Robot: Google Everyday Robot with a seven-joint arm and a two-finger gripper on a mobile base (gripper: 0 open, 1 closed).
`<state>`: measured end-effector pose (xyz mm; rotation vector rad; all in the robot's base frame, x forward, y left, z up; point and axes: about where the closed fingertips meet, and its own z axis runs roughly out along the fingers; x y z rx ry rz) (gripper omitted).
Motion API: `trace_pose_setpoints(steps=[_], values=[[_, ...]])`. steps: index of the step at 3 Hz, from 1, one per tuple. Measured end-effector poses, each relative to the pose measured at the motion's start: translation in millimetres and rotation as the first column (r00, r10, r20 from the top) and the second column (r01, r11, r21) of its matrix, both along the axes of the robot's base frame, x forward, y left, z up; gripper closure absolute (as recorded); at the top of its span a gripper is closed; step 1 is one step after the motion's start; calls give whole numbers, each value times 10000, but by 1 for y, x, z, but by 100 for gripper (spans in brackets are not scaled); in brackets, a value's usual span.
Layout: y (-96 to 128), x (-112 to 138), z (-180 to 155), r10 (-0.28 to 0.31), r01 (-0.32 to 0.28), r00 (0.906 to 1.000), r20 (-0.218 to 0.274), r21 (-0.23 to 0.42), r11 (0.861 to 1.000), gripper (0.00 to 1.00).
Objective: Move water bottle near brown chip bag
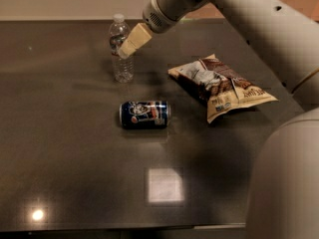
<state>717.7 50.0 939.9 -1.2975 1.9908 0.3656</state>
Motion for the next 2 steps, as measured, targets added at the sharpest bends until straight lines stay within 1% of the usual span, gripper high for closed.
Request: trace_pose_setpoints(steps=[2], values=[[24, 10, 2, 117, -113, 9998, -190, 171, 9998, 0]])
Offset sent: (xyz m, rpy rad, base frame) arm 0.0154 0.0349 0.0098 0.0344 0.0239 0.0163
